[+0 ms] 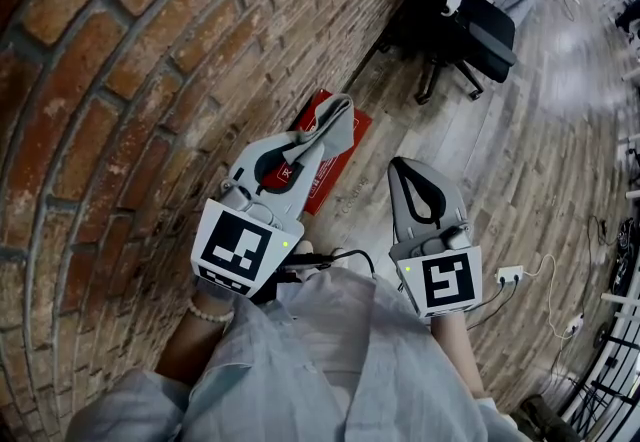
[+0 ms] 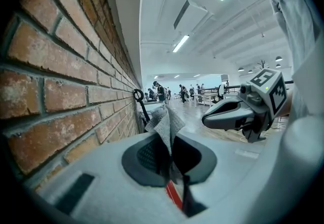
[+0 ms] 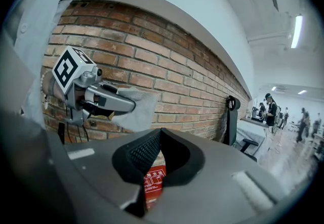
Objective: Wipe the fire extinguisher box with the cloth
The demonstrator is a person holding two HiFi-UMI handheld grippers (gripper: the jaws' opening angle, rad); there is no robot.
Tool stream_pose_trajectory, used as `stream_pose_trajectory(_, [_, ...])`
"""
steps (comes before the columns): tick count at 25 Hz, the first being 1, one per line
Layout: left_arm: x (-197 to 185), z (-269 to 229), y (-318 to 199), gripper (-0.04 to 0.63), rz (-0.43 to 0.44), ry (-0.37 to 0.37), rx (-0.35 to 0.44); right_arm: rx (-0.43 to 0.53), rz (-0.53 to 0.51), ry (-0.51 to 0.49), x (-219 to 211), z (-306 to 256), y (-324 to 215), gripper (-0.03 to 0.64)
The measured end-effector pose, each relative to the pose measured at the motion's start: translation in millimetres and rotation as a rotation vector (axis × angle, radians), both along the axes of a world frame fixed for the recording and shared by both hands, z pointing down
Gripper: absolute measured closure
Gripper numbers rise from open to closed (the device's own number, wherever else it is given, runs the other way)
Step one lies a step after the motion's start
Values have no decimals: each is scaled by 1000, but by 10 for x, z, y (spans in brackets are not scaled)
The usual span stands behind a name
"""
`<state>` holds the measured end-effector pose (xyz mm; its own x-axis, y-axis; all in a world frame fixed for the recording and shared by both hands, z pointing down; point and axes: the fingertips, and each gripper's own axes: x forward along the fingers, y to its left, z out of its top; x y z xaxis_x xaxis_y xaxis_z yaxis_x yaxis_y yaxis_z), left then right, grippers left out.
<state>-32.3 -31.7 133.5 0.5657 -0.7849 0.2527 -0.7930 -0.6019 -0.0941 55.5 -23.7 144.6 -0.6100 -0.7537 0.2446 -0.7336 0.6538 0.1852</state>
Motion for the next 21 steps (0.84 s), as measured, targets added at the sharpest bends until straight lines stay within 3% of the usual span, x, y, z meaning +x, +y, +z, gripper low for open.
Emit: stream_pose_trajectory(21, [-12,35,-27,581,-5,2,-10,-8,6,18,11,39,-49,606])
